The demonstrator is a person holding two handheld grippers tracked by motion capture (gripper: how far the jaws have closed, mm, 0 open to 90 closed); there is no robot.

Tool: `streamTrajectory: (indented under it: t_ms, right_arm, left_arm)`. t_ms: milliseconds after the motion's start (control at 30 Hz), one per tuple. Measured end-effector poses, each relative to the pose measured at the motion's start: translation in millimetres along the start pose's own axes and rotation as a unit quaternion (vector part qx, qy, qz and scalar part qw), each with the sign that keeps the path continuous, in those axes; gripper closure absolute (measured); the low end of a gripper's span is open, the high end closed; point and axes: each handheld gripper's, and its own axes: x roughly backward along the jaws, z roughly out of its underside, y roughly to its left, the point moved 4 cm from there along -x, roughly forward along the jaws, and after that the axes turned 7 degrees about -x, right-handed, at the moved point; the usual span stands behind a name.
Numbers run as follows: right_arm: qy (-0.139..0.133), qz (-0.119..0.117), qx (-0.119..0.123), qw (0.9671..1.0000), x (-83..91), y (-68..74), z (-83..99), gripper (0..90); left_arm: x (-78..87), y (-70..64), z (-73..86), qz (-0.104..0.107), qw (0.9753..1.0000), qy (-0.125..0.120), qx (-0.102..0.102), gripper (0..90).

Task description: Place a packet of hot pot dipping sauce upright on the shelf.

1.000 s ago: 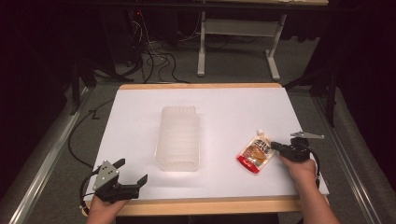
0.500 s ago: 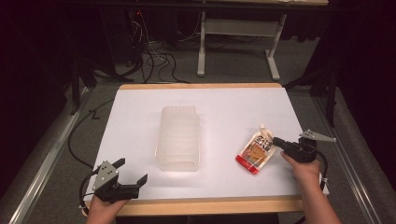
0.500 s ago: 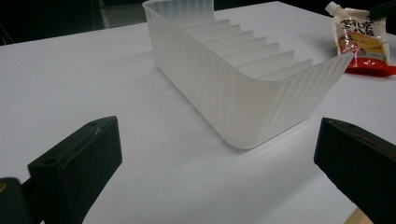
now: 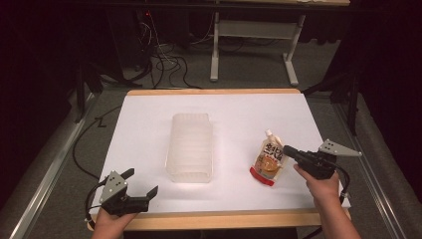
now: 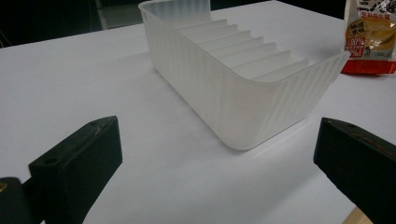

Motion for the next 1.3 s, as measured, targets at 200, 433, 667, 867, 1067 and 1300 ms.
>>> streamTrajectory:
  t_ms: [200,433,667,867,1067,1300]
  right_arm:
    - [0.000,-0.026,0.028,0.9993,-3.3,23.7,-4.3,90.0]
    - [0.003,-0.036,0.037,0.9987,-5.4,33.0,-5.3,90.0]
    - [-0.005,-0.034,0.040,0.9986,-3.8,34.4,-8.0,90.0]
    - [-0.023,-0.007,0.046,0.9986,-3.7,29.0,-15.1,90.0]
    - [-0.049,0.035,0.052,0.9968,-8.1,10.7,-22.5,90.0]
    - [-0.034,0.046,0.065,0.9962,-4.5,7.3,-13.2,90.0]
  left_arm:
    - [-1.7,-0.3,0.9,0.002,1.0000,0.004,0.000,1.6]
    - [-1.5,0.1,1.4,0.004,1.0000,0.005,0.001,1.6]
    - [-2.1,-0.4,2.0,0.004,1.0000,0.007,0.000,1.6]
    - [-2.4,-0.4,2.4,0.005,1.0000,0.007,0.000,1.6]
    - [-2.4,-0.6,2.5,0.004,1.0000,0.007,-0.001,1.6]
    - [-0.4,-0.8,2.1,0.002,1.0000,0.005,0.001,1.6]
